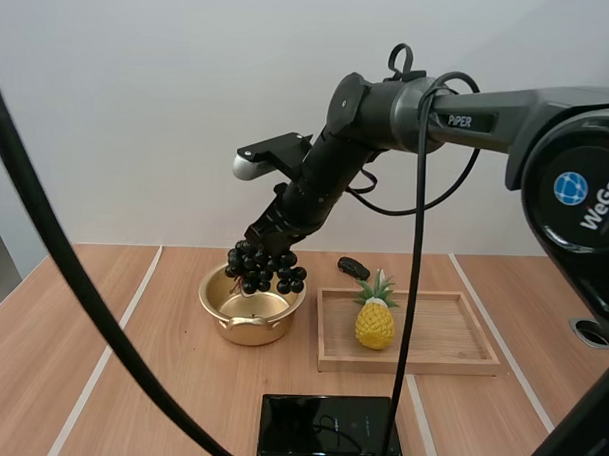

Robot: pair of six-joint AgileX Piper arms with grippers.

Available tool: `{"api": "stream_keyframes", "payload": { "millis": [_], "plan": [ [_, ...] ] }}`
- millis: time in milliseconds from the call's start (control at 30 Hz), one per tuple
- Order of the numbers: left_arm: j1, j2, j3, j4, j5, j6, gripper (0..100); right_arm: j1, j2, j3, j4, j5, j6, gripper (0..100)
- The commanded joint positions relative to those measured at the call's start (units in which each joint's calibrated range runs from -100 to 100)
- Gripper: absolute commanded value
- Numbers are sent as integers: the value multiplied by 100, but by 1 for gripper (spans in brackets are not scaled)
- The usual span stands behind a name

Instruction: Open the pot, put the grape inside, and close it

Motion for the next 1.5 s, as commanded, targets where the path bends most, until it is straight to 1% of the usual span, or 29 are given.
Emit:
{"api": "stream_keyframes", "payload": {
  "millis": [0,400,600,867,967,1067,1267,1467],
  "plan": [
    [3,24,-4,56,-57,-18,0,11,135,-53,180,-87,2,0],
    [3,34,-4,66,-57,57,0,11,862,-53,199,-171,6,0],
    [3,34,-4,66,-57,95,0,20,1110,-53,214,-428,108,0],
    [3,34,-4,66,-57,95,0,283,1254,-53,206,-1046,108,0],
    [3,34,-4,66,4,91,0,373,1326,-53,150,-1112,108,0],
    [3,34,-4,66,138,91,0,380,1391,-53,-6,-1112,138,0],
    [3,34,-4,66,200,91,0,380,1552,-53,-694,-1467,636,0],
    [3,34,-4,66,200,91,0,380,1566,-53,-709,-1467,671,0]
  ]
}}
